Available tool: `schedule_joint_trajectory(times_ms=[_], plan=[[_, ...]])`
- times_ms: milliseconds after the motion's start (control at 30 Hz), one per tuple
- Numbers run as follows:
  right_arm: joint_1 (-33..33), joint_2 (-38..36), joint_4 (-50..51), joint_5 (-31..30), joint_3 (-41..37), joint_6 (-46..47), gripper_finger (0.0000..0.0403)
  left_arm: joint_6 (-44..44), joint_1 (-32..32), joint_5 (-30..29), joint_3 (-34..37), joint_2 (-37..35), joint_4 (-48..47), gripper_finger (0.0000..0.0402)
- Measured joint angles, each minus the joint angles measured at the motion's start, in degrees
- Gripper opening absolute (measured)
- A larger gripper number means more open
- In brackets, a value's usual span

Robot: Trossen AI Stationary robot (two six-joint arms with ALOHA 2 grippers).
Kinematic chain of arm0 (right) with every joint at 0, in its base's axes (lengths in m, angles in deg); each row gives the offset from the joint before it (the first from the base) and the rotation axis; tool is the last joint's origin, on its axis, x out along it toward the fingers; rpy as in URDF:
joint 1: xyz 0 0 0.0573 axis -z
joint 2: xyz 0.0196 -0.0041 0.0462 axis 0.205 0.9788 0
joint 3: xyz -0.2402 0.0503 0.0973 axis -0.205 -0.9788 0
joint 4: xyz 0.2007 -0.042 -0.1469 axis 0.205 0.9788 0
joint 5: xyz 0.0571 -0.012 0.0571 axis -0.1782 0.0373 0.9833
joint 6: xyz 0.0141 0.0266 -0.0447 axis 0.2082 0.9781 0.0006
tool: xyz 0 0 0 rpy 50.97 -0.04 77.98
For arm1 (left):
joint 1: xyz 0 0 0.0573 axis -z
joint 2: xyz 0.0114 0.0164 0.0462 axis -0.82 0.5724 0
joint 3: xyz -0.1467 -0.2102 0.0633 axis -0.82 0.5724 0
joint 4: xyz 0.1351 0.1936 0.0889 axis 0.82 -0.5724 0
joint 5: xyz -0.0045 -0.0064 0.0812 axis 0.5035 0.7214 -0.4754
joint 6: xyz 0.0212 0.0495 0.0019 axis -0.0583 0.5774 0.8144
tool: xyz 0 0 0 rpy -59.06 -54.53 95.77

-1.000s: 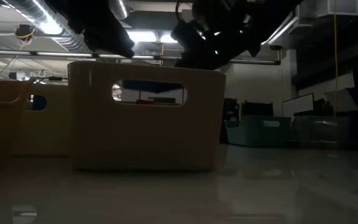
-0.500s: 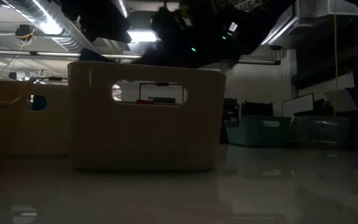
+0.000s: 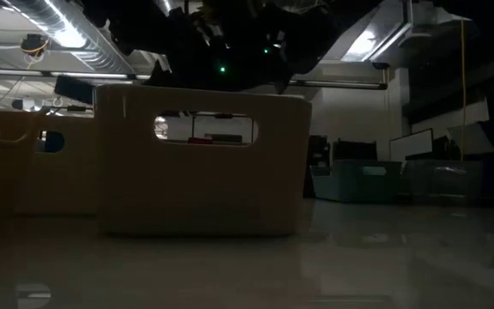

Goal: Sort blocks
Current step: Put the blue block into the top white bin, then adjust the gray bin on the table

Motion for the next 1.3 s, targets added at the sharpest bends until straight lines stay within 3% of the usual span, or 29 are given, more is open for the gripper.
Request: schedule_joint_trajectory(times_ms=[400, 767, 867, 1067, 1300], plan=[[-0.15, -1.51, 4.25, -0.1, 0.05, -0.01, 0.0166, -0.26, 2.8, 0.14, 0.0, 0.0, 0.49, 0.0184], [-1.29, -13.77, 33.33, -0.84, 0.07, 0.15, 0.017, 1.25, 4.1, 0.14, -0.04, -4.57, 0.42, 0.0184], [-2.97, -13.7, 36.52, -3.64, 0.07, -0.37, 0.017, 1.62, 3.94, -0.25, -0.04, -4.51, 0.39, 0.0184], [-4.75, -11.58, 38.0, -16.58, -0.08, -2.17, 0.017, 1.34, 3.99, -0.33, -0.04, -4.05, 0.21, 0.0184], [-1.53, -10.39, 37.88, -14.04, 0.0, 0.49, 0.017, 1.19, 3.97, -0.41, -0.04, -4.04, 0.16, 0.0184]])
